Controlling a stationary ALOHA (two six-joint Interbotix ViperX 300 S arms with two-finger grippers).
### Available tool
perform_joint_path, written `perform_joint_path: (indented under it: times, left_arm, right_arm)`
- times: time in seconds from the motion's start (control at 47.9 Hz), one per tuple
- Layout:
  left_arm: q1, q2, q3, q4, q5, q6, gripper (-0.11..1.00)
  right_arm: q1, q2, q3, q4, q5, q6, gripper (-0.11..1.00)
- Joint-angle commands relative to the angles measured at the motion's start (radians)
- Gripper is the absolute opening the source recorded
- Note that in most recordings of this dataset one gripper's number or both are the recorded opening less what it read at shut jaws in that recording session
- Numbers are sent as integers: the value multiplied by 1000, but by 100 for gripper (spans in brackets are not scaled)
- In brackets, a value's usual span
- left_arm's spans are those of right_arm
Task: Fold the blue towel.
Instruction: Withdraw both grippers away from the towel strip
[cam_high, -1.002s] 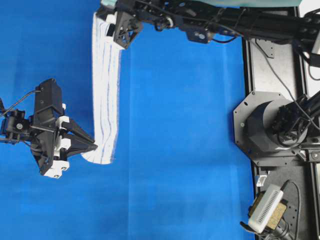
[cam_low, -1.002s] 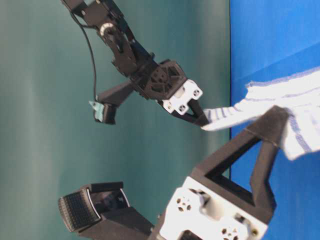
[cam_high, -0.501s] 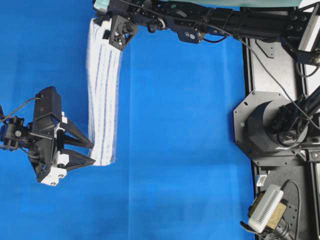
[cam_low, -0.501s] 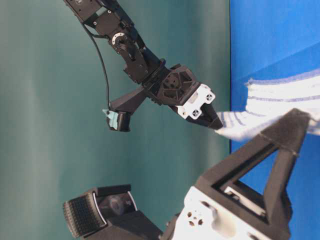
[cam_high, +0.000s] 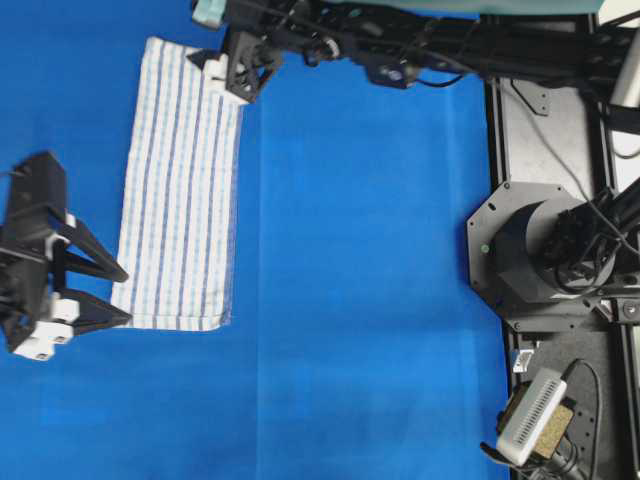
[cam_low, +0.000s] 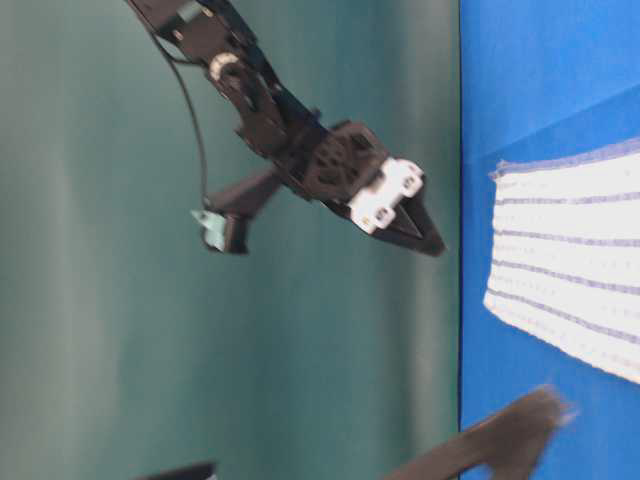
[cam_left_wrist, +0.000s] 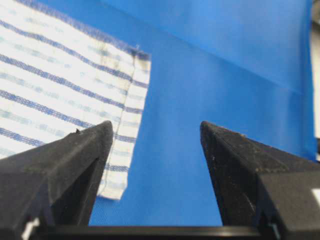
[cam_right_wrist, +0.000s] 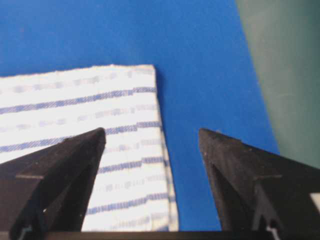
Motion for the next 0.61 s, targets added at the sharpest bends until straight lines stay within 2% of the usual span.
perform_joint_path:
  times: [0.0,0.125,0.292,0.397,0.585]
  left_arm:
    - [18,-71,6,3,6,18,64]
    - [54,-127,26,5,23,64,64]
    - [137,-175,38,5,54,181,64]
    - [207,-186,46,6,63,268,64]
    - [304,-195,51,5,81,382,64]
  right_arm:
    - [3,-97,25,-2,-2,5,86]
    - [3,-172,87,0,-2,12,86]
    - [3,-275,190,6,-8,20,86]
    - [8,-333,253,26,-11,20,86]
    - [34,-426,360,60,-29,21,86]
